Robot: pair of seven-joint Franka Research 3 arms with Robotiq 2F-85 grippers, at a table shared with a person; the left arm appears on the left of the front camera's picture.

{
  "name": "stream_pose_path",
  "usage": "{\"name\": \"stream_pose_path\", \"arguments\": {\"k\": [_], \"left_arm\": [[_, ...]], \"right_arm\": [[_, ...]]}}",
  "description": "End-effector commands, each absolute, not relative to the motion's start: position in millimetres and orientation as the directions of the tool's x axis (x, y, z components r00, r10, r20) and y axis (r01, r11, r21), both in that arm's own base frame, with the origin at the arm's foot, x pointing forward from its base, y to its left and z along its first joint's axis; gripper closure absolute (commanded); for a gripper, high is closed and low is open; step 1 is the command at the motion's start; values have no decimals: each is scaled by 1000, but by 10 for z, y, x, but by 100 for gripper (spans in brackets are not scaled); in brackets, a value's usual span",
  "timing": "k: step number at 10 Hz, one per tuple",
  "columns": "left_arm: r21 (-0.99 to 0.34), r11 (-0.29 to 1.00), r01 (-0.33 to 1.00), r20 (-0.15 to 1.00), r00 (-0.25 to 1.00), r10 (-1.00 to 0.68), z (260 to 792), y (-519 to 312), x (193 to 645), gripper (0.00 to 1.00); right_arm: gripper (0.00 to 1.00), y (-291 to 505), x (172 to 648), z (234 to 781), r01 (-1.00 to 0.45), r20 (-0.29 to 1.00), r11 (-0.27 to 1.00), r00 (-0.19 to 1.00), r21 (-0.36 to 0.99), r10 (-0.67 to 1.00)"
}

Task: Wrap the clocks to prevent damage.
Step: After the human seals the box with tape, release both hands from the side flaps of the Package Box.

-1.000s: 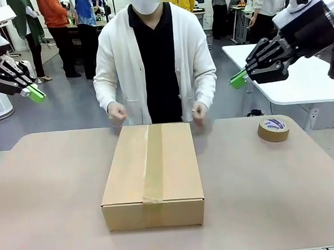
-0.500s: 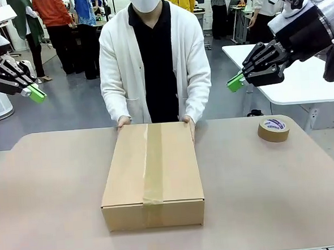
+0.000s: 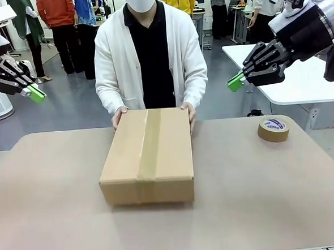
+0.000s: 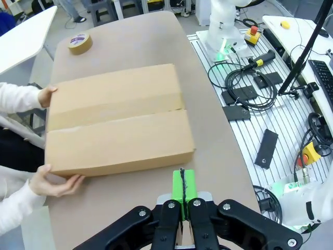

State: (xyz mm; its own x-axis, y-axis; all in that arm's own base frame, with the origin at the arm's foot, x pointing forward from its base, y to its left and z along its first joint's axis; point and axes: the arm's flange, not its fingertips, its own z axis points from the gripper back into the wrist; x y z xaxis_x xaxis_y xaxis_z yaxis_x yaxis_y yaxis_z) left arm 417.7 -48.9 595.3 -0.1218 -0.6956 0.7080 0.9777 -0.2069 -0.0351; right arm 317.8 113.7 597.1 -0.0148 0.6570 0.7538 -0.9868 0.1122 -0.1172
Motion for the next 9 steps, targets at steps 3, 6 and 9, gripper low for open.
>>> {"name": "stream_pose_path", "arguments": {"k": [3,6,9], "left_arm": [[-42,-198,979,682,-116,-722,6083,-510,4079,40],[-73,-189,979,687,-88,-722,6056,-508,4043,0],[-86,-180,980,694,-71,-717,6016,-522,4037,11]], "right_arm": [[42,1119,3149,5950,-985,751,112,-27,-133,660],[0,1072,3204,5924,-984,782,148,17,-97,623],[5,1089,3230,5853,-989,782,131,27,-70,623]]}}
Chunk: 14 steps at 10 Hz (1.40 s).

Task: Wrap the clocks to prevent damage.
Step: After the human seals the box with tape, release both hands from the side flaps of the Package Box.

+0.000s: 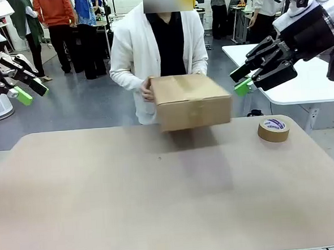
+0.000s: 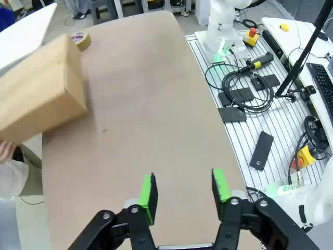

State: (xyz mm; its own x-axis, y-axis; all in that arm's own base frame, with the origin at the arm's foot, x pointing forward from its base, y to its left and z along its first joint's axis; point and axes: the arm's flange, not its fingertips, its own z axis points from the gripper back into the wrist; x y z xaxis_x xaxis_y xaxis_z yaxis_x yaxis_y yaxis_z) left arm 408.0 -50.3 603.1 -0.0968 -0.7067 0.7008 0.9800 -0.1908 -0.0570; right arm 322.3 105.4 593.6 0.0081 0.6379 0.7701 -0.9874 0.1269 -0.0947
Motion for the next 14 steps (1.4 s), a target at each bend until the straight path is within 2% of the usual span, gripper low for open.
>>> {"name": "stream_pose_path", "arguments": {"k": [1,3,4,5,6,8,9,10,11,14], "left_arm": [[-92,-181,979,692,-68,-719,6019,-520,4051,0],[-99,-179,979,693,-61,-719,6018,-506,4076,0],[-102,-175,979,690,-57,-722,5992,-519,4064,12],[-105,-173,979,693,-53,-719,5980,-527,4055,3],[-109,-177,978,691,-54,-721,5996,-518,4078,0],[-110,-166,980,690,-45,-722,5993,-517,4061,0],[-120,-130,984,679,-14,-734,5995,-519,4067,0],[-134,-102,986,646,9,-764,6036,-525,4070,0],[-91,-169,981,700,-58,-712,5979,-504,4097,0],[-91,-169,981,700,-58,-712,5979,-504,4097,0]], "right_arm": [[0,1089,3239,5837,-989,785,131,30,-66,619],[0,1113,3247,5820,-991,783,124,33,-57,621],[3,1118,3242,5807,-992,779,117,35,-49,626],[0,1124,3231,5802,-992,777,114,34,-48,629],[0,1138,3234,5809,-992,776,113,34,-49,629],[0,1137,3219,5807,-992,775,114,36,-47,630],[0,1137,3224,5811,-988,770,150,66,-39,635],[0,1155,3259,5836,-968,765,244,120,-50,633],[0,1106,3243,5837,-991,768,116,25,-64,640],[0,1106,3243,5837,-991,768,116,25,-64,640]]}}
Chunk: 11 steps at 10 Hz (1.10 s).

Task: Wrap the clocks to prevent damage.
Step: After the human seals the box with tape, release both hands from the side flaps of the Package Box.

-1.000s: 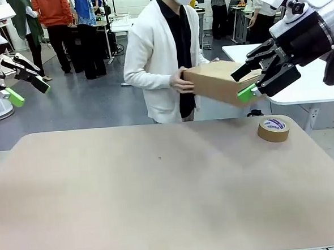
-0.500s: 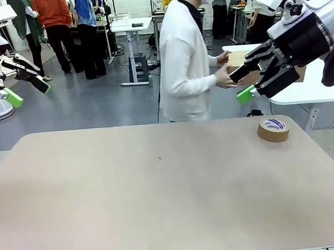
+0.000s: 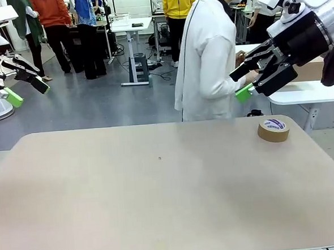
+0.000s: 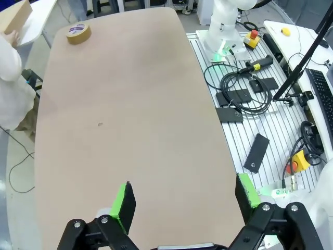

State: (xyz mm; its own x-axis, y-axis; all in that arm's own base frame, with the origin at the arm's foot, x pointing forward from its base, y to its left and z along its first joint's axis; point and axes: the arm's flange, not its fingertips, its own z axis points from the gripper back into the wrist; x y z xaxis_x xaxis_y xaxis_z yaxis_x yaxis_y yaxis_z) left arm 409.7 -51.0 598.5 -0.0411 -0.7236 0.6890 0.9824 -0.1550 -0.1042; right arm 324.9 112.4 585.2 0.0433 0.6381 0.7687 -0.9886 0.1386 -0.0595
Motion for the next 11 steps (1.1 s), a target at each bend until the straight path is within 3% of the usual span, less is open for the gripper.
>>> {"name": "stream_pose_path", "arguments": {"k": [1,2,6,9,11], "left_arm": [[-104,-153,983,689,-39,-724,5985,-503,4098,0],[-55,-114,992,761,-32,-648,5852,-349,4067,0],[27,47,999,901,-4,-433,5279,240,3791,0],[78,250,965,941,12,-339,5135,540,3565,0],[72,261,963,956,8,-293,5241,695,3517,0]], "right_arm": [[0,1115,3254,5853,-988,768,143,46,-60,638],[0,920,3332,5756,-990,840,141,99,28,533],[0,180,3581,5448,-989,958,147,67,26,278],[0,-169,3607,5298,-990,978,141,33,3,204],[0,-206,3641,5228,-988,974,154,60,26,220]]}}
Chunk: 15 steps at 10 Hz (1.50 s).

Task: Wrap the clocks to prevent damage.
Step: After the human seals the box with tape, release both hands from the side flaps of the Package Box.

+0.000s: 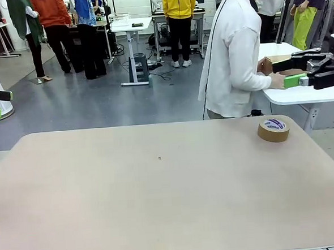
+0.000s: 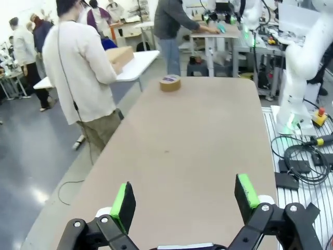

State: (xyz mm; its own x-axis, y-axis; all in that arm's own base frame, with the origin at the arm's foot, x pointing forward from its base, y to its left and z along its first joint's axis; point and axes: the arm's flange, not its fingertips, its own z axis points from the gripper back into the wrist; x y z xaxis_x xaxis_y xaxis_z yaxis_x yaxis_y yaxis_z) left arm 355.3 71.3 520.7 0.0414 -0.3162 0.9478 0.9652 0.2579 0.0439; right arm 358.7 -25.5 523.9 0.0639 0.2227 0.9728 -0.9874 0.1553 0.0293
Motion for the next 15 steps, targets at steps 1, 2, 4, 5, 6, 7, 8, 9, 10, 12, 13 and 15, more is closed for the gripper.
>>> {"name": "stream_pose_path", "arguments": {"k": [1,2,4,5,6,7,8,9,10,12,13,15], "left_arm": [[83,271,959,955,0,-296,5344,803,3517,0],[87,275,958,957,-4,-290,5415,857,3532,0],[68,223,972,960,-4,-279,5504,809,3565,0],[82,273,958,951,7,-309,5422,832,3522,0],[82,273,958,951,7,-309,5422,832,3522,0],[82,273,958,951,7,-309,5422,832,3522,0],[82,273,958,951,7,-309,5422,832,3522,0],[82,273,958,951,7,-309,5422,832,3522,0],[82,273,958,951,7,-309,5422,832,3522,0],[82,273,958,951,7,-309,5422,832,3522,0],[82,273,958,951,7,-309,5422,832,3522,0],[82,273,958,951,7,-309,5422,832,3522,0]], "right_arm": [[0,-206,3643,5214,-989,971,146,57,24,230],[0,-206,3644,5209,-988,971,150,58,22,234],[0,-156,3624,5245,-984,954,181,61,7,294],[0,-205,3616,5192,-988,965,152,75,38,250],[0,-205,3616,5192,-988,965,152,75,38,250],[0,-205,3616,5192,-988,965,152,75,38,250],[0,-205,3616,5192,-988,965,152,75,38,250],[0,-205,3616,5192,-988,965,152,75,38,250],[0,-205,3616,5192,-988,965,152,75,38,250],[0,-205,3616,5192,-988,965,152,75,38,250],[0,-205,3616,5192,-988,965,152,75,38,250],[0,-205,3616,5192,-988,965,152,75,38,250]]}}
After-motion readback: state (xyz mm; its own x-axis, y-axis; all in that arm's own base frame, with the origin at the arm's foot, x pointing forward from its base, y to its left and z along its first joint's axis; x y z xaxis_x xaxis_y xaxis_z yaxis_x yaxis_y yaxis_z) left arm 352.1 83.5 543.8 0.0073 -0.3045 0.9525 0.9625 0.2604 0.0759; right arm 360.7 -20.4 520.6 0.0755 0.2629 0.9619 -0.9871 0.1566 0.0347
